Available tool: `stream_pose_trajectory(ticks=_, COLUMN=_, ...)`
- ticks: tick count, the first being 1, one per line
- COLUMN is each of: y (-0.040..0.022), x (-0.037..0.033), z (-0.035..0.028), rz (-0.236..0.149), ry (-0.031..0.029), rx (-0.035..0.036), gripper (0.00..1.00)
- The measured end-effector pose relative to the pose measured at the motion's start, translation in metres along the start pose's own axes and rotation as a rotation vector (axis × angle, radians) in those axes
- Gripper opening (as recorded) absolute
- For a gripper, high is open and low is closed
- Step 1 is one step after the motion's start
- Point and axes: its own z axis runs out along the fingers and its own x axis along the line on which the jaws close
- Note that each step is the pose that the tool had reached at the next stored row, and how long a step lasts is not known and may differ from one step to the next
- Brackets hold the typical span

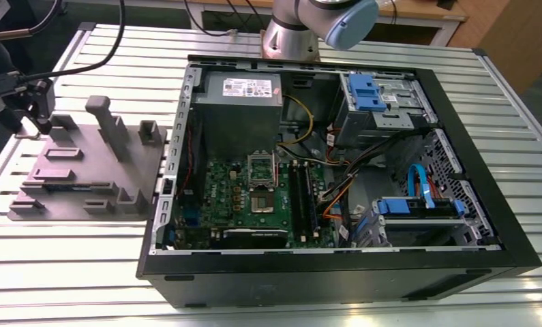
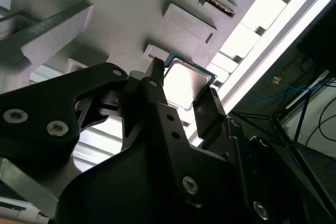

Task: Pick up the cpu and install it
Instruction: 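Pick up the cpu and move it towards the insertion slot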

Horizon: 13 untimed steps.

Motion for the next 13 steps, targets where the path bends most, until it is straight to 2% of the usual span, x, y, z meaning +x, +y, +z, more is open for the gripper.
stream_pose_trajectory(ticks=13, y=0.0004, x=0.0000, z=-0.0022, rz=0.000, ry=-0.0001, rx=0.0023, gripper=0.47)
